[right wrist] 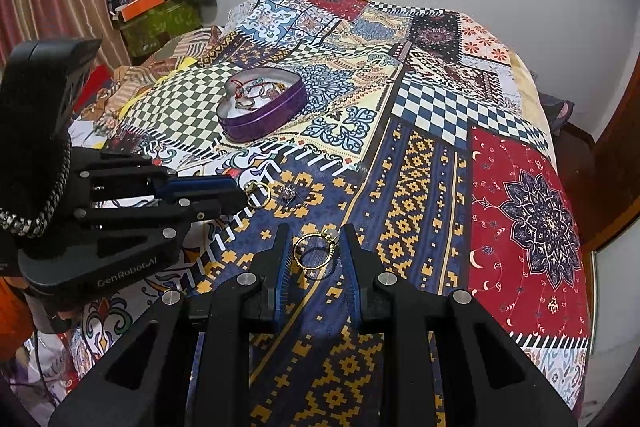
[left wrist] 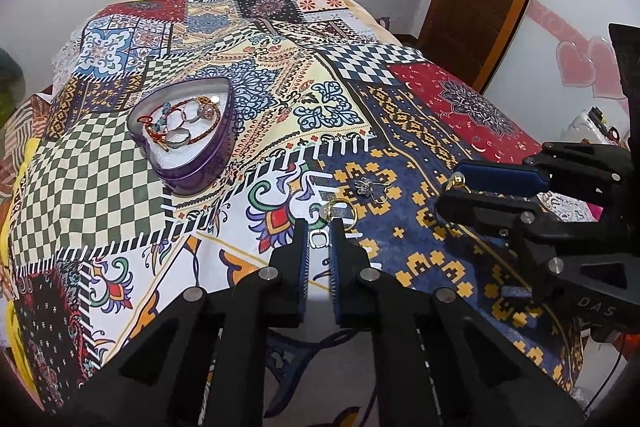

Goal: Organize jewelry
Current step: 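Lower the left gripper over a gold ring on the quilt and close it, then carry the gold ring into the purple heart tin and open the left gripper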

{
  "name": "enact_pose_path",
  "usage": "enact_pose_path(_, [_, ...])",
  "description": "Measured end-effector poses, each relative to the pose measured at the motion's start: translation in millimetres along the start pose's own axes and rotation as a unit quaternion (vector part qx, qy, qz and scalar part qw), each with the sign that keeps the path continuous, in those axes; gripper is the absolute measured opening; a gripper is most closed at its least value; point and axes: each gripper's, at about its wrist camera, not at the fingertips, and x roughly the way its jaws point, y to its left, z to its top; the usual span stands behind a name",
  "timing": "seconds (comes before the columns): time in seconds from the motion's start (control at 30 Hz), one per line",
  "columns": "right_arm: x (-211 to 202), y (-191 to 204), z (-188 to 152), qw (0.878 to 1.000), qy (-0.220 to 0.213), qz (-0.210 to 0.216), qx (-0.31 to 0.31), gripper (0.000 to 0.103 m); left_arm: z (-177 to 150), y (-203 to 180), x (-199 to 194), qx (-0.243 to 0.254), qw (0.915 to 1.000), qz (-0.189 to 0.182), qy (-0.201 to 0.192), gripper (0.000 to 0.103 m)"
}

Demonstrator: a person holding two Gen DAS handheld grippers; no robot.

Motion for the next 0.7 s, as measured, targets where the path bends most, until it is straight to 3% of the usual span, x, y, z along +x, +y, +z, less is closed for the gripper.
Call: enact_pose_path(0.7, [-32.1,16.1,41.9,0.998,-0.065,-0.001,-0.009,0.021,19.0,23.1,-79.8,-0.031,0.9943,0.035,-0.096,0.008])
